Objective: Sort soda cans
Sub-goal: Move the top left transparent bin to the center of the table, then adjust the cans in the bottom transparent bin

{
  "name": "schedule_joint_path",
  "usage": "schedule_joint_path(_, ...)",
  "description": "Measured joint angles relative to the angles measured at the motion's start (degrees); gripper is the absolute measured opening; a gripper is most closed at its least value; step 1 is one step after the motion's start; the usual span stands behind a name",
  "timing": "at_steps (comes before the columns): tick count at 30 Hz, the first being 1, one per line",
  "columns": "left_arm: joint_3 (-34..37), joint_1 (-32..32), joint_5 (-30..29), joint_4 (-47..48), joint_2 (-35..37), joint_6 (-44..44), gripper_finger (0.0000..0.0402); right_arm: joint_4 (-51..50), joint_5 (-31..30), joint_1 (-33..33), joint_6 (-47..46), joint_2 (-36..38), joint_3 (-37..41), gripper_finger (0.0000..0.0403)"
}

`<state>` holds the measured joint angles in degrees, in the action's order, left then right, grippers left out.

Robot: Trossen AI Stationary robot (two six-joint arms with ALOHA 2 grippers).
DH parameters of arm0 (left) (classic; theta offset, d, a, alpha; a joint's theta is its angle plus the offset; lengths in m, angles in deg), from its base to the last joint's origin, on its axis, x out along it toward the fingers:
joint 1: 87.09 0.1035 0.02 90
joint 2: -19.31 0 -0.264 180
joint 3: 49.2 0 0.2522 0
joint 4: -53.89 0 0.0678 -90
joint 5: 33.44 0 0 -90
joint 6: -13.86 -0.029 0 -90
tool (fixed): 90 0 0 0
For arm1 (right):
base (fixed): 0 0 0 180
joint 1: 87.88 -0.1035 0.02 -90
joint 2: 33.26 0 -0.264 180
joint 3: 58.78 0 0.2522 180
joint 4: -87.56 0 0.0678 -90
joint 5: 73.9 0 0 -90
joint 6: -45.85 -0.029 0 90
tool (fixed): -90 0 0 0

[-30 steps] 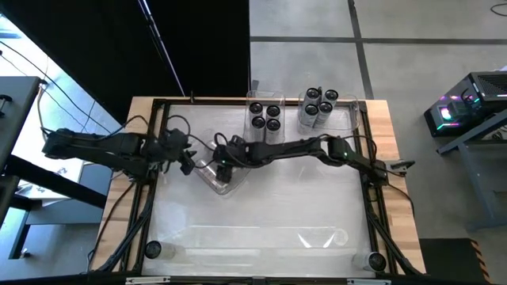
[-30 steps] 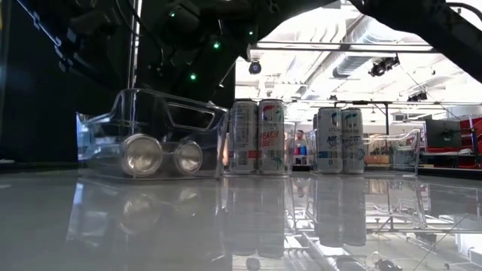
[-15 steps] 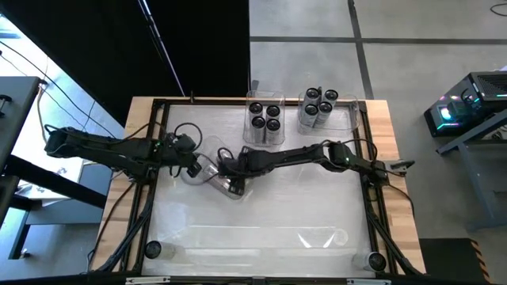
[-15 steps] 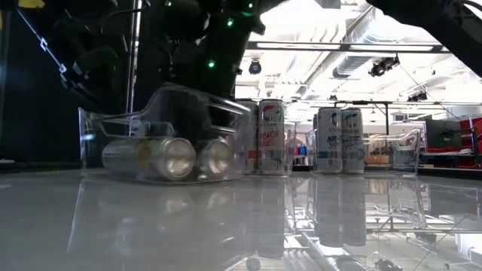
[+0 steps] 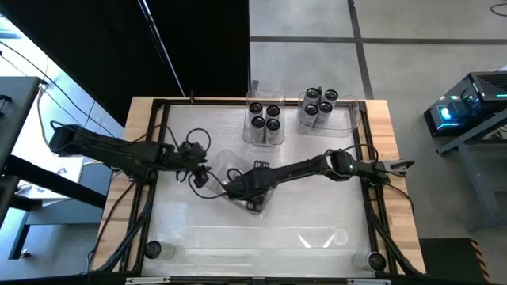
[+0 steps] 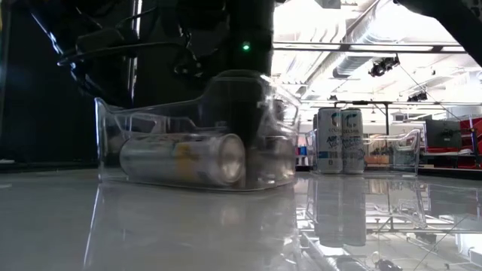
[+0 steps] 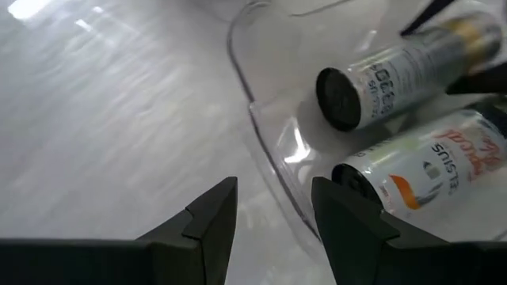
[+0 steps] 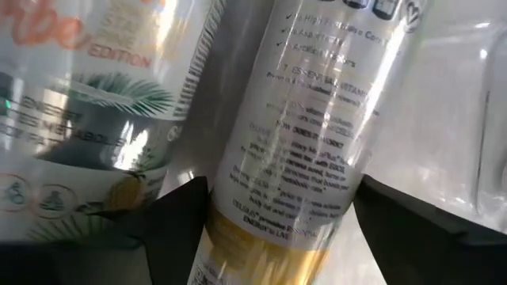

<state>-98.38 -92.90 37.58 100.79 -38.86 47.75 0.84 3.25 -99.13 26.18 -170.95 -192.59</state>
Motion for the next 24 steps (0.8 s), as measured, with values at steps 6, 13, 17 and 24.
schedule_joint_path(6, 0.2, -2.3, 0.3, -6.6, -4.1, -1.9, 0.0156, 0.9, 1.5, 1.3, 3.2, 0.0, 0.2, 0.03)
schedule_joint_path(13, 0.2, -3.7, 0.0, -8.1, -8.4, -1.6, 0.0156, 6.0, 5.6, 5.4, 5.9, 0.0, 1.3, 0.03)
schedule_joint_path(17, 0.2, -5.0, -2.8, -9.1, -9.0, -1.6, 0.0156, 8.8, 4.6, 6.2, 7.3, 0.0, 3.7, 0.0299)
schedule_joint_path(24, 0.2, -7.8, -9.8, -8.6, -7.9, -1.6, 0.0156, 9.8, 1.0, 5.3, 7.1, 0.3, 5.1, 0.0254)
